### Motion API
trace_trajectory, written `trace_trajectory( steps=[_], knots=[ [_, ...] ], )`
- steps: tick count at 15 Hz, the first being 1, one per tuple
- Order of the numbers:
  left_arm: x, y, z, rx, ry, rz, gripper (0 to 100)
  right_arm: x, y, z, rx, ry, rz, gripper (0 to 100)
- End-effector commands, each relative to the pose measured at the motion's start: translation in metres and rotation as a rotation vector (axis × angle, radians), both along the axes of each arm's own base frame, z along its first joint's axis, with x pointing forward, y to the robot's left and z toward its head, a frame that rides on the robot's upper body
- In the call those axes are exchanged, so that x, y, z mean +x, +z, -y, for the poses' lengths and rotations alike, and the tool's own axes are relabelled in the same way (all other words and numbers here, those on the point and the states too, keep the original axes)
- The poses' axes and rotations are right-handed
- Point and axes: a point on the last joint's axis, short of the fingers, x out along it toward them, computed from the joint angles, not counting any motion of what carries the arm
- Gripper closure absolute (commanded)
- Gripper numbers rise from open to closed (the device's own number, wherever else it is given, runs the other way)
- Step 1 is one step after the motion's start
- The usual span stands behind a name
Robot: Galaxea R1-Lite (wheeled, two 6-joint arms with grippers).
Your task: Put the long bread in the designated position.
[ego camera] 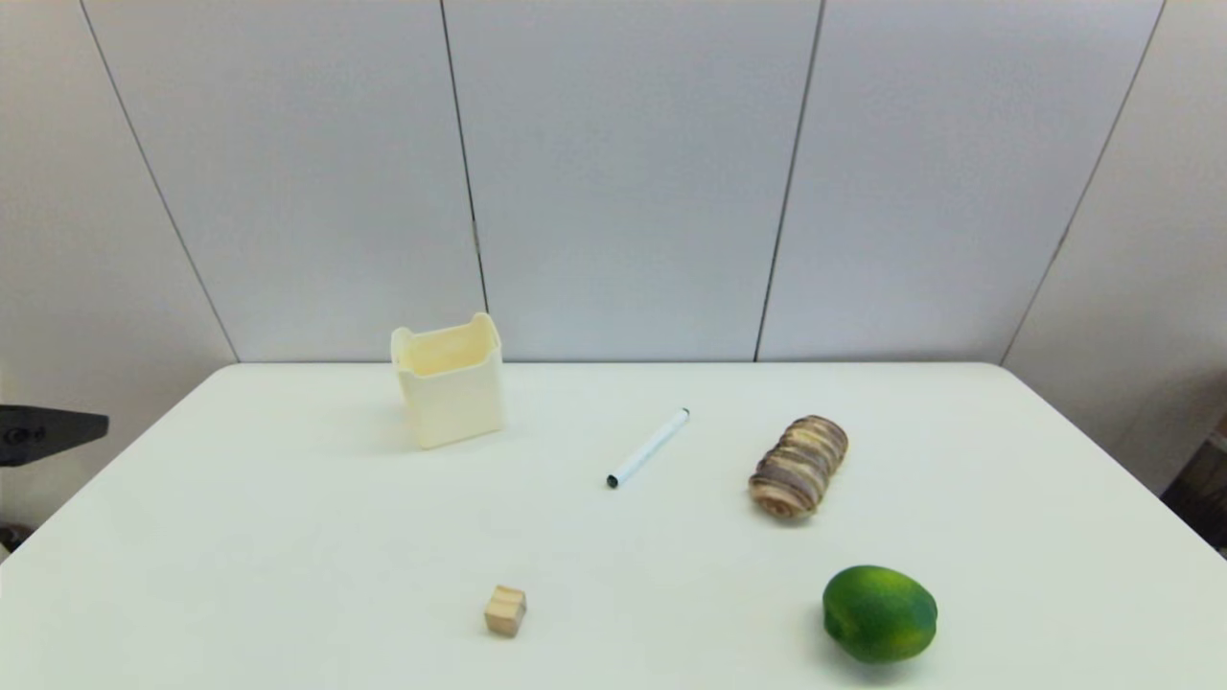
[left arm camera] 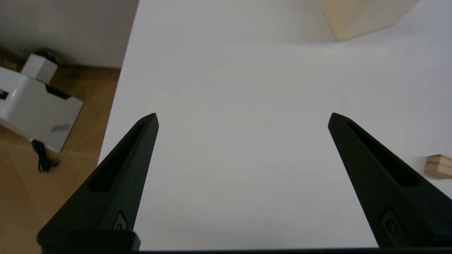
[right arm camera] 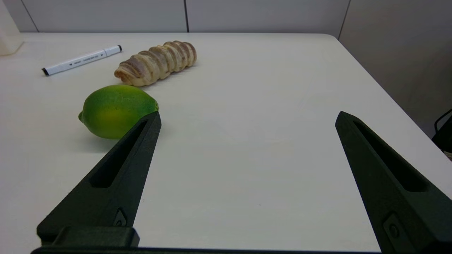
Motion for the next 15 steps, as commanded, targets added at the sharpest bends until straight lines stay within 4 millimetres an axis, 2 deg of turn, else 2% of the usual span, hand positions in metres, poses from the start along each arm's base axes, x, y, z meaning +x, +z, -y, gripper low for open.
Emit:
trace_trajectory(
  steps=[1, 4, 6, 8, 15],
  knots=[
    [-0.1, -0.037, 0.003, 0.005, -0.015, 0.373, 0, 0.0, 0.0, 0.0, 0.0, 0.001, -0.001, 0],
    [-0.146, -0.071, 0.007, -0.043, -0.138, 0.526, 0, 0.0, 0.0, 0.0, 0.0, 0.001, -0.001, 0],
    [-0.161, -0.093, 0.008, -0.05, -0.182, 0.57, 0, 0.0, 0.0, 0.0, 0.0, 0.001, -0.001, 0],
    [-0.163, -0.113, 0.009, -0.061, -0.203, 0.56, 0, 0.0, 0.0, 0.0, 0.0, 0.001, -0.001, 0],
    [-0.165, -0.16, 0.009, -0.085, -0.249, 0.584, 0, 0.0, 0.0, 0.0, 0.0, 0.001, -0.001, 0]
  ],
)
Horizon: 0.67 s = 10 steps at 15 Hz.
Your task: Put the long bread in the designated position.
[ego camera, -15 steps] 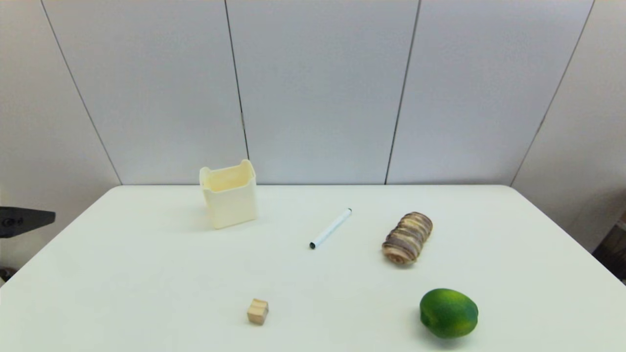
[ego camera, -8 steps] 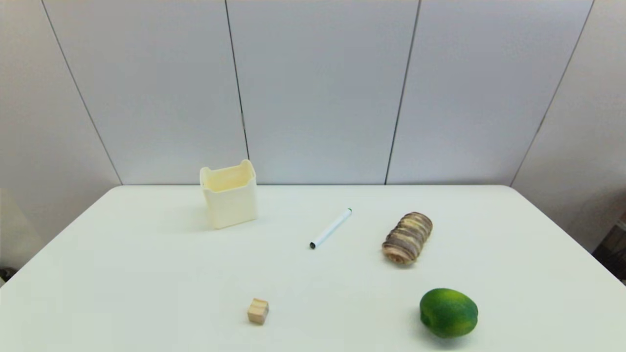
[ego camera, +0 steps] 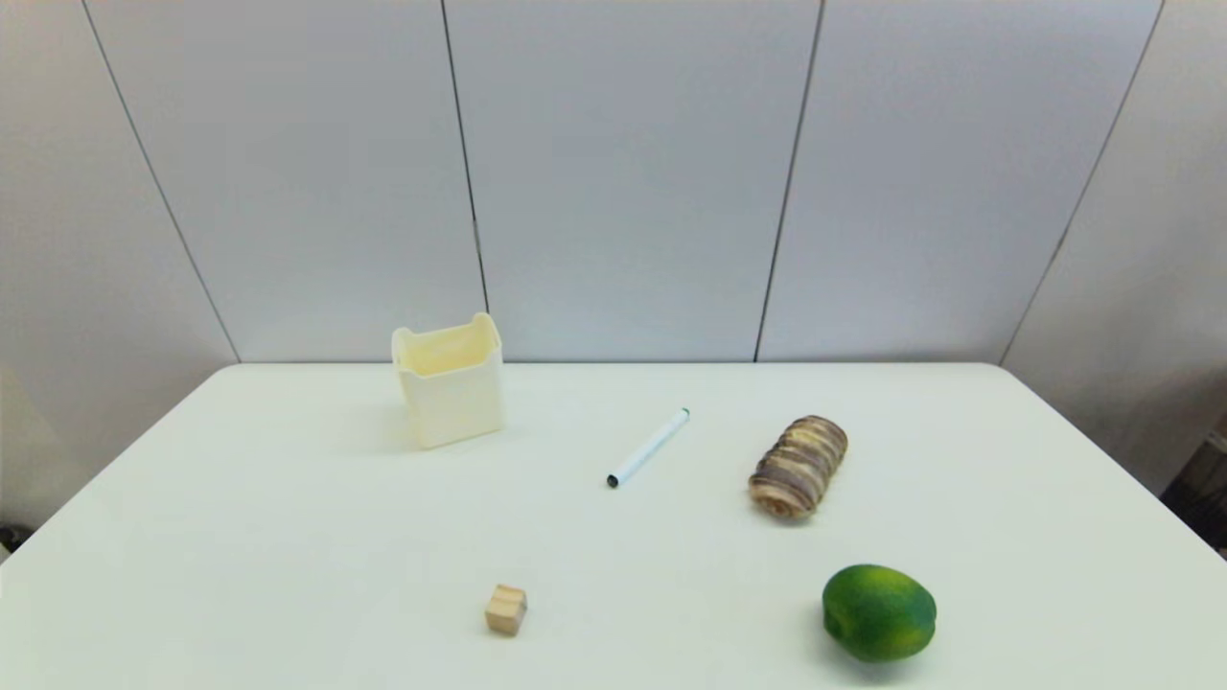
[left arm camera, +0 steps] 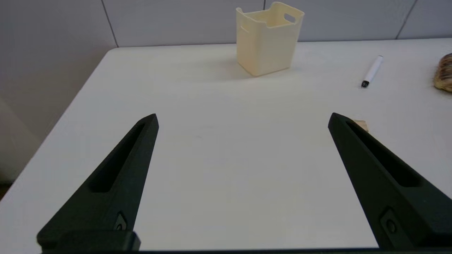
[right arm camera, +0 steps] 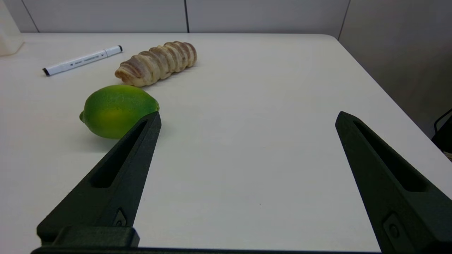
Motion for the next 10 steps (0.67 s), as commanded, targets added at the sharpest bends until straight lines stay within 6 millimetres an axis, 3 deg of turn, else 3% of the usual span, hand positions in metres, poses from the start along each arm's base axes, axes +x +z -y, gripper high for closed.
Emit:
trace_trajectory(
  steps=[1, 7, 10],
  knots=[
    [0.0, -0.034, 0.0, 0.007, -0.006, 0.031, 0, 0.0, 0.0, 0.0, -0.001, 0.001, -0.001, 0],
    [0.026, -0.063, 0.0, 0.004, -0.009, 0.182, 0, 0.0, 0.0, 0.0, -0.001, 0.001, -0.001, 0],
    [0.027, -0.068, -0.001, 0.01, 0.012, 0.126, 0, 0.0, 0.0, 0.0, -0.001, 0.001, -0.001, 0]
  ],
)
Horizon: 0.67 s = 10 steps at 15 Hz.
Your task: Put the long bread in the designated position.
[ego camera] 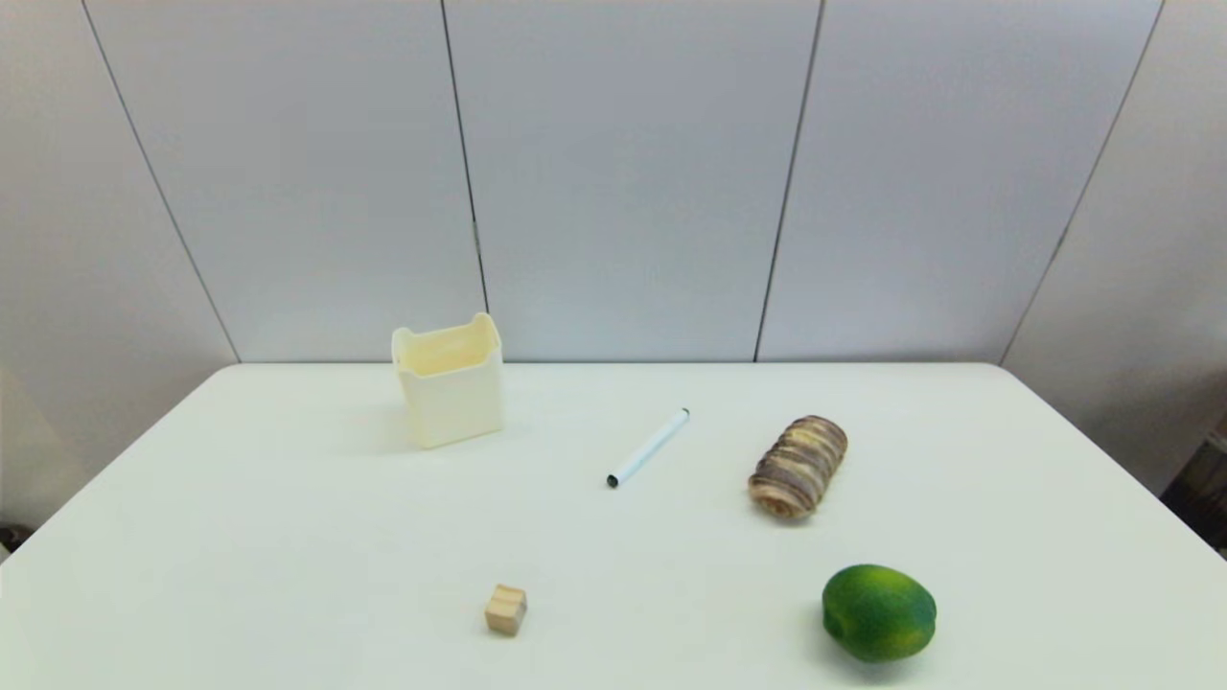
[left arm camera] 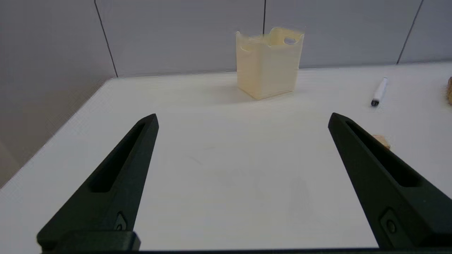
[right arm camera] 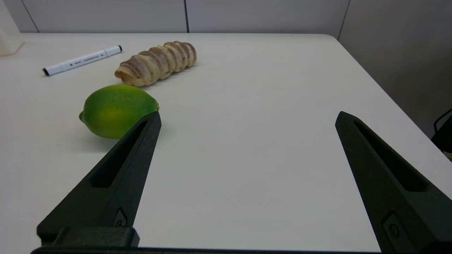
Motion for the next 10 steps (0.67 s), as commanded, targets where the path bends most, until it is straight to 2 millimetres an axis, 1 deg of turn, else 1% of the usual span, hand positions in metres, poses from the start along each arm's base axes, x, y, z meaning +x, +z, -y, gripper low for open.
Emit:
trace_trajectory(
  steps=[1, 3, 5, 10],
  knots=[
    [0.0034, -0.0147, -0.001, 0.006, 0.044, -0.099, 0, 0.0001, 0.0, 0.0, -0.001, 0.001, -0.001, 0],
    [0.0035, -0.02, -0.002, -0.021, 0.085, -0.152, 0, 0.0001, 0.0, 0.0, -0.001, 0.001, -0.001, 0],
    [0.0035, -0.0197, -0.002, -0.054, 0.086, -0.151, 0, 0.0001, 0.0, 0.0, -0.001, 0.001, -0.001, 0],
    [0.0035, -0.0197, -0.002, -0.057, 0.085, -0.151, 0, 0.0001, 0.0, 0.0, -0.001, 0.001, -0.001, 0]
  ],
)
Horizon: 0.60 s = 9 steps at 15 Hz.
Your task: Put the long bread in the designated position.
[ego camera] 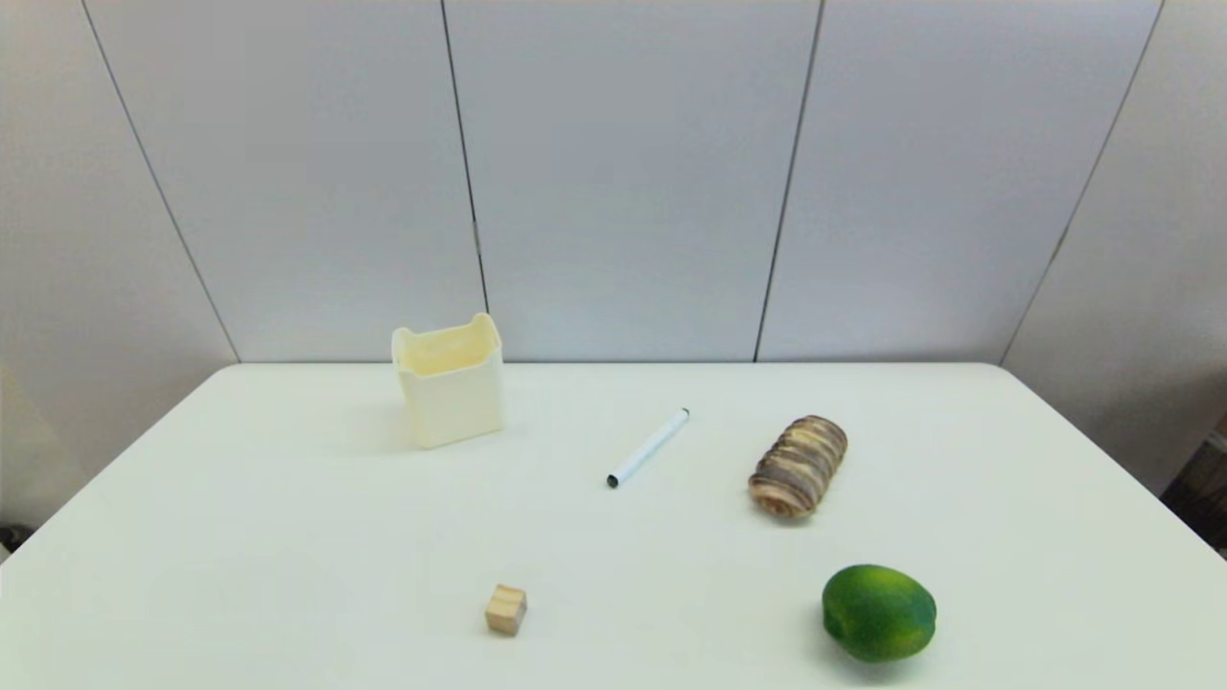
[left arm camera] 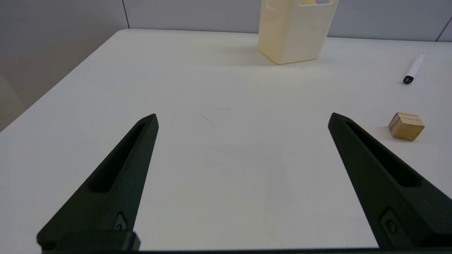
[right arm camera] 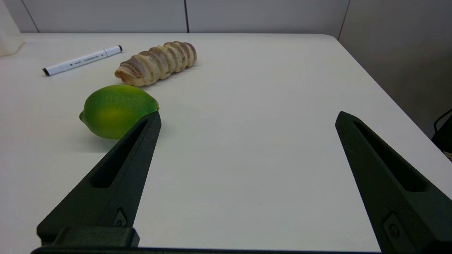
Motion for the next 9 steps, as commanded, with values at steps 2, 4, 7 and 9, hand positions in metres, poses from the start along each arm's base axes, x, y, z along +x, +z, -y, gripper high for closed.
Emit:
trace_trajectory(
  steps=[2, 4, 7, 9],
  knots=[
    [0.0004, -0.0004, 0.0, 0.0, 0.0, -0.004, 0, 0.0001, 0.0, 0.0, 0.0, 0.001, -0.002, 0],
    [0.0004, -0.0004, 0.0, 0.0, 0.001, -0.004, 0, 0.0001, 0.0, 0.0, 0.0, 0.001, -0.002, 0],
    [0.0004, -0.0004, 0.0, 0.0, 0.001, -0.004, 0, 0.0001, 0.0, 0.0, 0.0, 0.001, -0.002, 0],
    [0.0004, -0.0004, 0.0, 0.0, 0.0, -0.004, 0, 0.0001, 0.0, 0.0, 0.0, 0.001, -0.002, 0]
  ],
)
